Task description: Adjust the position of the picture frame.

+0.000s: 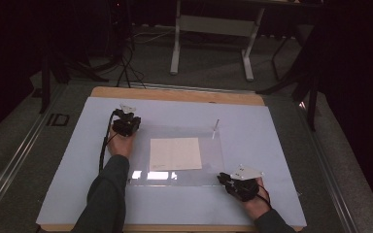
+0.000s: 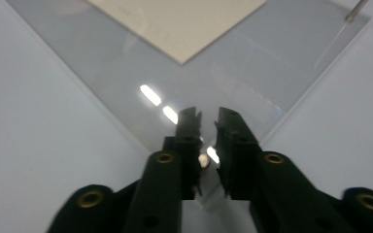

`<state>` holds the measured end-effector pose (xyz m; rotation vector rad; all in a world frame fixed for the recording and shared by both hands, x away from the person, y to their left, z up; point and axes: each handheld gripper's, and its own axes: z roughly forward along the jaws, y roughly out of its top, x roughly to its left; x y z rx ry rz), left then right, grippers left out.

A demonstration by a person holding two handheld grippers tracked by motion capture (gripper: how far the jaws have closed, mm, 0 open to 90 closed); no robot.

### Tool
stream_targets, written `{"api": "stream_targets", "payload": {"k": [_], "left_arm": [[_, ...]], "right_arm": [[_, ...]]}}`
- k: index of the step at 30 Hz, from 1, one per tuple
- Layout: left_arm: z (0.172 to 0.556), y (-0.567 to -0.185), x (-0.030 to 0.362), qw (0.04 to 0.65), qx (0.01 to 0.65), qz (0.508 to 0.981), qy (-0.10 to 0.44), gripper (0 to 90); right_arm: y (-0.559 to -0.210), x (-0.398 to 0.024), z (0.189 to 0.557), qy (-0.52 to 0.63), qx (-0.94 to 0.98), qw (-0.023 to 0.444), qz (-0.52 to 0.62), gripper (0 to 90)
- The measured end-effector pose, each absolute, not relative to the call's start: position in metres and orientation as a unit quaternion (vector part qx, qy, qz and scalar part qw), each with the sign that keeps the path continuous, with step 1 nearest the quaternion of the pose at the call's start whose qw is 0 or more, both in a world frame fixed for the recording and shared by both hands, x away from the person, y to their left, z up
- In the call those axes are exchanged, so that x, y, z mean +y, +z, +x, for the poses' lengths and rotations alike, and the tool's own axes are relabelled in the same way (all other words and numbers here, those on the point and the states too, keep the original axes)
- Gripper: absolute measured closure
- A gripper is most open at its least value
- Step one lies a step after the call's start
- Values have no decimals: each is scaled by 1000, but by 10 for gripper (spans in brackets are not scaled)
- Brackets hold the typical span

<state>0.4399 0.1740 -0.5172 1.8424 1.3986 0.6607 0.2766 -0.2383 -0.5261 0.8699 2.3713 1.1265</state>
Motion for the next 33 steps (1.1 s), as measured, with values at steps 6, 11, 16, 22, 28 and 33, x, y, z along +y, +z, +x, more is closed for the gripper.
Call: {"api": "stream_targets", "payload": {"k": [6,11,16,22,28,33], "left_arm": [[439,-517,172,358,545,713,257,853],[439,-517,171,359,546,713,256,852],[439,-517,172,361,545,712,255,851],[438,-517,173,363,544,713,251,850],[438,-517,171,364,545,713,249,850],[439,-517,165,367,535,720,245,850]], "right_arm": [[-518,-244,297,415,821,207,333,702],[-517,-248,358,424,785,224,392,755],[-525,-232,405,411,778,227,416,769],[-525,-216,442,410,761,237,444,732],[-519,-211,460,401,756,236,461,852],[-519,-217,462,398,754,238,465,855]]}}
